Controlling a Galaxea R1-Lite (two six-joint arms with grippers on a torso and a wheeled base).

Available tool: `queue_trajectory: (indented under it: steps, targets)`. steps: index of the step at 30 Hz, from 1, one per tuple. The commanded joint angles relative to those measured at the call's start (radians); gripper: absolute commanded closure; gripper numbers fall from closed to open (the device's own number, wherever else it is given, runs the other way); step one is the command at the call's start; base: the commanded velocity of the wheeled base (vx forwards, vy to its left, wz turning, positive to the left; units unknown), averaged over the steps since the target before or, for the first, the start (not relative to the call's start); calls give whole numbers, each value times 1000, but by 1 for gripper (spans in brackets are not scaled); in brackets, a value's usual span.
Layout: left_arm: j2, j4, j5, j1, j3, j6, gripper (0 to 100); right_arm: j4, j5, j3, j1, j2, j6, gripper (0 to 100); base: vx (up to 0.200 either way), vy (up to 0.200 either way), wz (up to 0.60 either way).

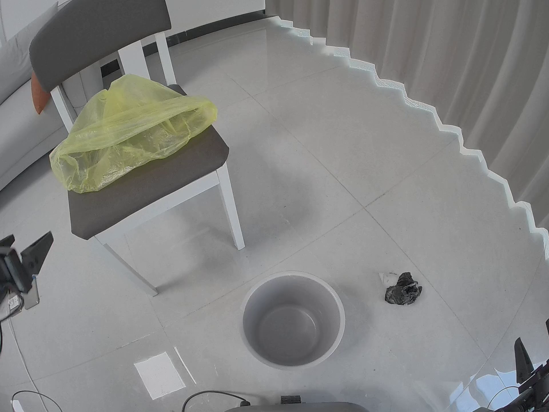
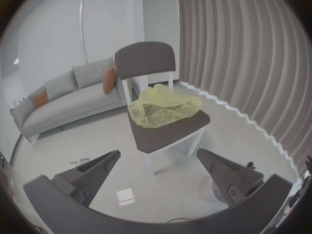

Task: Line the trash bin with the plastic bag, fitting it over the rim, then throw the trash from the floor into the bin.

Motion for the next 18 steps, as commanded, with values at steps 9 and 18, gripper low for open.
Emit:
queue_trajectory:
  steps: [9, 18]
  targets:
    - [654, -34, 181, 124, -387, 160, 0, -3, -9, 18, 0, -16, 11, 0, 0, 0, 0]
    - [758, -117, 167, 159, -472, 157, 0, -5, -10, 18, -1, -16, 14, 0, 0, 0, 0]
